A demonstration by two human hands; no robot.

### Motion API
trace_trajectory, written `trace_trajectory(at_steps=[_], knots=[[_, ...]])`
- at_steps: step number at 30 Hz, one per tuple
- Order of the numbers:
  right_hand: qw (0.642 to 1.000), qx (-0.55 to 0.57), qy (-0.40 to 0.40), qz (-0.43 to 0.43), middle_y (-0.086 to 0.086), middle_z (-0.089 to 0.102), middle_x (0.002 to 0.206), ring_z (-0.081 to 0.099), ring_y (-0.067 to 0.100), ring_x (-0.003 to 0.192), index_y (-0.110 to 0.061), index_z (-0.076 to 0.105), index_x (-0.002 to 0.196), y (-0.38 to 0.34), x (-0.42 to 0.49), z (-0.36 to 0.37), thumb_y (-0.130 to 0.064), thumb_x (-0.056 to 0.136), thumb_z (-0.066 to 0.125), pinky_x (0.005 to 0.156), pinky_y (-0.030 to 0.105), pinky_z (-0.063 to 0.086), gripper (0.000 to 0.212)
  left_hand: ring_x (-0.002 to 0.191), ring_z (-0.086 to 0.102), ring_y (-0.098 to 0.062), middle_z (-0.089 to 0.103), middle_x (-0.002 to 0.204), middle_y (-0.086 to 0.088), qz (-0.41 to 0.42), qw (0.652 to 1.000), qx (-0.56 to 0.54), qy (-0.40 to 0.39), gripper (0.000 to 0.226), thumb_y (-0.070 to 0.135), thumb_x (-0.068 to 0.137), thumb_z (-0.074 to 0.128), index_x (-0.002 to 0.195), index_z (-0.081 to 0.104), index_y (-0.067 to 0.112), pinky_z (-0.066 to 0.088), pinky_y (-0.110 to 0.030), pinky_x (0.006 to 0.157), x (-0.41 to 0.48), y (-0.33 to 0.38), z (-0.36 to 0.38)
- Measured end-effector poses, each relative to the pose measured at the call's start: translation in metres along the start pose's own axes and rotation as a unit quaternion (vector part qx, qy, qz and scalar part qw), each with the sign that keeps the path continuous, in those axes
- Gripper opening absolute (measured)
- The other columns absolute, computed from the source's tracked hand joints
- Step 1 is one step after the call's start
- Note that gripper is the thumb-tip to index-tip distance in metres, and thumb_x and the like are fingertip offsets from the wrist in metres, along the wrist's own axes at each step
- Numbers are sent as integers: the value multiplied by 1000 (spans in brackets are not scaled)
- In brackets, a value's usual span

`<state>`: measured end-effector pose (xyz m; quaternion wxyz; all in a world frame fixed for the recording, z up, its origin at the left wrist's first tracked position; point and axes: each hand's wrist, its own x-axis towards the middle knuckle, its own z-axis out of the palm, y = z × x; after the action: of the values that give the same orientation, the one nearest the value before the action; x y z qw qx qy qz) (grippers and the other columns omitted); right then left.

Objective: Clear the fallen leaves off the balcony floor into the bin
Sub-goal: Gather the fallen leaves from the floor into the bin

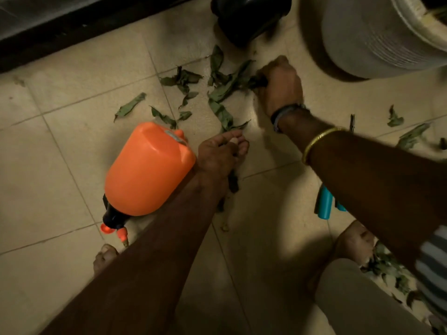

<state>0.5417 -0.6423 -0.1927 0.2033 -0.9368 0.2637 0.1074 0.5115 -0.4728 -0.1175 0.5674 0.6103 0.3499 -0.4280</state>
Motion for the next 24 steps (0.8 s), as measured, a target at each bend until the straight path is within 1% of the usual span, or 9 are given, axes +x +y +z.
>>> trace_trajectory(at_steps=[4, 7, 10, 12, 16, 18, 20, 22, 24], knots=[[980, 157, 7, 119, -4, 68, 94, 67, 17, 93, -26, 72, 93, 8, -50, 9, -20, 90, 71, 82, 21, 51, 6, 87, 65, -16, 68, 107, -15, -10, 999, -21, 36, 26, 1, 101, 47, 123, 62, -2, 55, -15, 65, 0, -4, 0], [918, 350, -30, 183, -5, 73, 85, 71, 13, 80, -25, 72, 94, -4, -87, -3, -20, 80, 82, 73, 30, 62, 18, 67, 60, -11, 64, 83, -7, -10, 999, -30, 38, 26, 6, 103, 46, 121, 62, -5, 51, -16, 53, -5, 0, 7], [897, 399, -29, 188, -1, 73, 85, 70, 8, 74, -16, 70, 103, -27, -111, -18, -24, 72, 88, 61, 19, 58, 38, 67, 62, -11, 66, 80, -3, -20, 999, -20, 33, 24, 21, 102, 49, 104, 68, 6, 53, -20, 54, -14, 14, 19], [907, 376, -41, 183, -1, 71, 76, 67, 9, 66, -16, 69, 91, -40, -113, -27, -21, 70, 88, 56, 21, 55, 29, 76, 66, -14, 69, 87, -4, -19, 999, -32, 36, 28, 28, 102, 49, 107, 68, 9, 54, -23, 58, -17, 22, 23], [844, 467, -235, 122, 1, 75, 86, 70, 11, 75, -17, 72, 103, -44, -92, -48, -2, 82, 74, 68, 27, 56, 26, 88, 69, -28, 71, 97, -11, 7, 997, -33, 71, 26, 18, 100, 49, 112, 68, 7, 59, -27, 69, -6, 28, 12], [882, 425, -152, 137, -7, 73, 98, 69, 6, 88, -26, 72, 104, -40, -65, -49, -9, 88, 69, 79, 30, 60, 23, 73, 69, -21, 70, 95, -10, -10, 991, -77, 105, 26, 17, 100, 48, 115, 66, 6, 60, -29, 68, 0, 28, 6], [951, 288, -25, 108, -11, 70, 107, 65, 6, 99, -31, 70, 109, -41, -32, -44, -21, 87, 69, 91, 34, 57, 24, 55, 61, -13, 68, 89, -12, -17, 989, -78, 121, 28, 16, 103, 45, 114, 65, 2, 46, -17, 43, 0, 23, 5], [989, 143, -46, 2, -2, 62, 127, 58, 18, 114, -32, 61, 127, -49, -6, -33, -33, 87, 67, 98, 39, 51, 41, 61, 59, -15, 68, 100, -20, -22, 991, -76, 108, 26, 14, 104, 43, 111, 64, 1, 40, -14, 35, -1, 12, 10], [986, 26, -137, -86, 4, 40, 152, 40, 33, 134, -35, 45, 142, -60, 11, -17, -48, 84, 66, 104, 48, 40, 63, 71, 60, -18, 66, 106, -22, -28, 989, -104, 98, 23, 10, 103, 44, 110, 64, 2, 45, -15, 39, -2, 1, 11]])
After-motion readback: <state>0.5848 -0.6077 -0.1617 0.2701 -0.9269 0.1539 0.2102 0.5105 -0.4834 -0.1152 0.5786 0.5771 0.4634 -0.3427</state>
